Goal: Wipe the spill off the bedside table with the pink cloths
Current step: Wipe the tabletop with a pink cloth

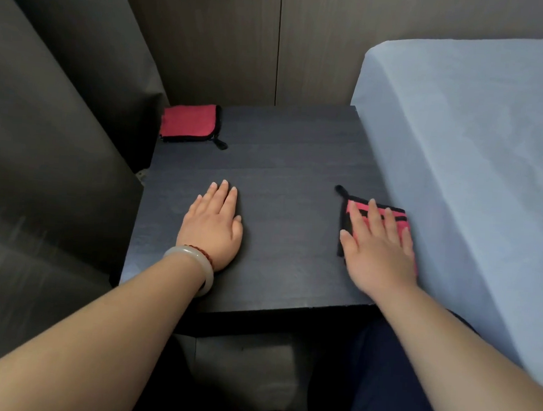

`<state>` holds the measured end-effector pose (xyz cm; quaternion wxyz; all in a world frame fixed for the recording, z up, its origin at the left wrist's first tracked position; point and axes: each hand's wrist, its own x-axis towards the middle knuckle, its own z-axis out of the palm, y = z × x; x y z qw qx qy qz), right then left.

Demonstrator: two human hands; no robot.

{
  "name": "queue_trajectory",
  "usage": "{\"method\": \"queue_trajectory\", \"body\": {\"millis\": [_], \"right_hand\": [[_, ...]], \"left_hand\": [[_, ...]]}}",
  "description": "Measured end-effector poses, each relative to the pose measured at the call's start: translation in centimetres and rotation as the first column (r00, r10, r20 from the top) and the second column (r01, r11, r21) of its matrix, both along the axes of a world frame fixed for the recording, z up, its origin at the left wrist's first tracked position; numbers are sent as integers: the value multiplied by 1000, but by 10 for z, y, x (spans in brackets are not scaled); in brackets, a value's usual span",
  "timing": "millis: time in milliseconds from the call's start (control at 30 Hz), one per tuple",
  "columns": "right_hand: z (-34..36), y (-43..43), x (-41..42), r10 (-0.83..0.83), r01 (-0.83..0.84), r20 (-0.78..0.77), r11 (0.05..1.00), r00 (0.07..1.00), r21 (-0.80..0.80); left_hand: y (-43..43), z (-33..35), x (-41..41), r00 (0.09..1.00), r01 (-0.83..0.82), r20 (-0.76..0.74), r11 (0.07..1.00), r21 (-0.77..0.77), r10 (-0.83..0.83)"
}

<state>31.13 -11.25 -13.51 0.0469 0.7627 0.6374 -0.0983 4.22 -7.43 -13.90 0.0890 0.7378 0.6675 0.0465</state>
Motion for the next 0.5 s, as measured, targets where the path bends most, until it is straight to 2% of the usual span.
{"method": "queue_trajectory", "body": {"millis": [67, 100, 200, 300, 400, 500], "right_hand": [[2, -5, -15, -57, 57, -15, 998, 998, 8], [1, -11, -32, -26, 26, -21, 999, 999, 22], [-3, -46, -94, 217, -208, -85, 972, 972, 112], [-3, -59, -106, 330, -317, -128, 942, 935, 112], [-3, -46, -69, 280, -271, -70, 956, 958, 111], [-2, -31, -32, 102, -102, -6, 994, 995, 51]], "left_hand": [[-2, -1, -1, 1000, -5, -13, 1000, 15, 5], [-2, -1, -1, 1000, -7, -11, 1000, 20, 8], [-2, 0, 0, 1000, -15, 3, 999, 29, 15], [-3, 0, 0, 1000, -17, 7, 1000, 20, 17], [-2, -2, 0, 1000, -10, 10, 1000, 22, 10], [-3, -2, 0, 1000, -12, 4, 1000, 16, 12]]}}
